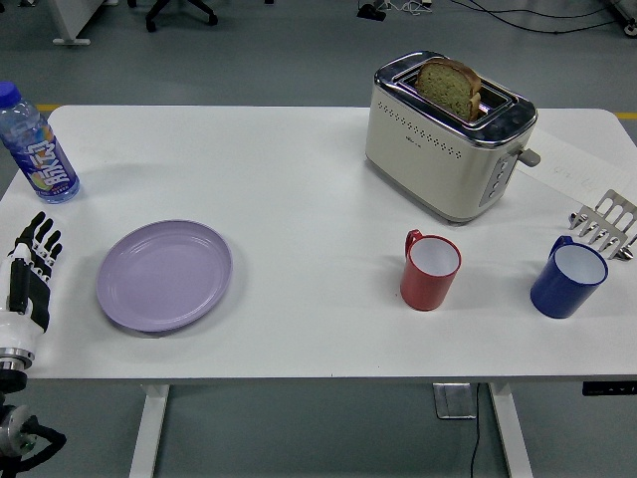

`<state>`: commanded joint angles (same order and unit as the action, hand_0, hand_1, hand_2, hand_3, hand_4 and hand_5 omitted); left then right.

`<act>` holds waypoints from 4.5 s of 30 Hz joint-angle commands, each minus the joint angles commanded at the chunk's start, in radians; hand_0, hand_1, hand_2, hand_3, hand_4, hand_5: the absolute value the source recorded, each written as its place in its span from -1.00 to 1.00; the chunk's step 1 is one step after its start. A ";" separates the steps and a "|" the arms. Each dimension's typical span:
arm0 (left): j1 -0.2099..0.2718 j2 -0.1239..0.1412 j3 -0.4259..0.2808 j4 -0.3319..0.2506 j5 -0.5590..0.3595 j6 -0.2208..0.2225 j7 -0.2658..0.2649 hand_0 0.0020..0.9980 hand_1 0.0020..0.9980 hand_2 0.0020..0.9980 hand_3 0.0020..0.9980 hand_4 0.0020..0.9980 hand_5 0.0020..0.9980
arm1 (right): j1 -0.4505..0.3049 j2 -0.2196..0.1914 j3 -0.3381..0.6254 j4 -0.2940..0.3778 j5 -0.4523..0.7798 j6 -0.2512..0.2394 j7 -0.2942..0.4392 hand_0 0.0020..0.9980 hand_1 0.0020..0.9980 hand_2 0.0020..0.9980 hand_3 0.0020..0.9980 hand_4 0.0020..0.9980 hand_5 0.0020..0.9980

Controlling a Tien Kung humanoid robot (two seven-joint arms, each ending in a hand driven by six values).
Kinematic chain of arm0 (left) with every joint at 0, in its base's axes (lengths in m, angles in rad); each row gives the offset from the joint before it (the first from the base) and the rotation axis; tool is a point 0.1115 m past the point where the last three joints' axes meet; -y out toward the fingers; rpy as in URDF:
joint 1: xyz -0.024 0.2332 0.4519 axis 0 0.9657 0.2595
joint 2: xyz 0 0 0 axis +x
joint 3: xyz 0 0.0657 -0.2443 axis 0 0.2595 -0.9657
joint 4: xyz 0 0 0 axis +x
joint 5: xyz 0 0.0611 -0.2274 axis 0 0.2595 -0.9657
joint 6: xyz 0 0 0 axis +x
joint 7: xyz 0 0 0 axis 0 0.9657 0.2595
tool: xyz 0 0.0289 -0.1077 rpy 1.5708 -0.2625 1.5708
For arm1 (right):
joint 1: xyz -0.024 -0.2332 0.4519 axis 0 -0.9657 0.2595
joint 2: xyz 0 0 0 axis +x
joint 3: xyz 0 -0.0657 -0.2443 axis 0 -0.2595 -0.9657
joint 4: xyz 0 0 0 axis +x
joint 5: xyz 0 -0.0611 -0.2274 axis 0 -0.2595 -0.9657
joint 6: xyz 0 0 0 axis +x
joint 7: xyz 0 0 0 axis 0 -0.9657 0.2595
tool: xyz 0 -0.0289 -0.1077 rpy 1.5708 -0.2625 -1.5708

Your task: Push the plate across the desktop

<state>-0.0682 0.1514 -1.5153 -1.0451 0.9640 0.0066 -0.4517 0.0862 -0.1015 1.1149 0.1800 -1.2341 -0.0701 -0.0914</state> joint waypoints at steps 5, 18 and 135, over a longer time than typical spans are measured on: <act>-0.002 -0.007 0.013 0.002 -0.006 0.002 -0.007 0.93 0.94 0.97 0.96 0.09 1.00 | -0.001 -0.001 -0.005 0.000 0.004 0.000 0.001 0.21 0.09 0.30 0.22 -0.72 -0.32; 0.011 -0.012 0.072 0.002 -0.024 -0.007 -0.014 0.91 0.92 0.95 0.94 0.06 1.00 | -0.010 0.002 -0.008 0.000 0.003 0.000 -0.001 0.20 0.09 0.30 0.22 -0.72 -0.32; -0.100 -0.090 0.308 0.035 -0.146 0.010 -0.056 0.85 0.87 0.90 0.85 -0.01 1.00 | -0.005 0.014 -0.011 0.000 -0.023 0.006 0.000 0.20 0.09 0.30 0.22 -0.72 -0.32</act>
<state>-0.1679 0.0616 -1.2076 -1.0101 0.8181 0.0162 -0.5074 0.0809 -0.0879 1.1037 0.1800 -1.2574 -0.0646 -0.0916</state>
